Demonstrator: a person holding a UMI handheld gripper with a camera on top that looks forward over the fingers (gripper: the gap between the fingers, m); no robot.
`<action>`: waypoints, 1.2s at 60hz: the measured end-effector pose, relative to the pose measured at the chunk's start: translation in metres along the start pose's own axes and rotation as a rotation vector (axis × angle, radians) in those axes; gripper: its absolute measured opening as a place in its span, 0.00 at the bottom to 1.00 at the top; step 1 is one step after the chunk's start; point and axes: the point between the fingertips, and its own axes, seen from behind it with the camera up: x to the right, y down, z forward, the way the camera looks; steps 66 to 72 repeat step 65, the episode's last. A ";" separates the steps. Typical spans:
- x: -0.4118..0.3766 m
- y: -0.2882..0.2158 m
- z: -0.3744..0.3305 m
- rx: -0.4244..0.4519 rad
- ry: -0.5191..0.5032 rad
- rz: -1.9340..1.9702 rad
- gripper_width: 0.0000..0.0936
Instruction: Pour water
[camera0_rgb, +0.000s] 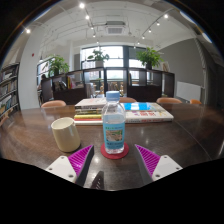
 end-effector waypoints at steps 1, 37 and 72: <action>0.001 0.003 -0.008 -0.006 0.005 -0.005 0.87; 0.033 -0.024 -0.164 0.042 0.066 0.033 0.90; 0.059 -0.058 -0.216 0.107 0.125 0.032 0.89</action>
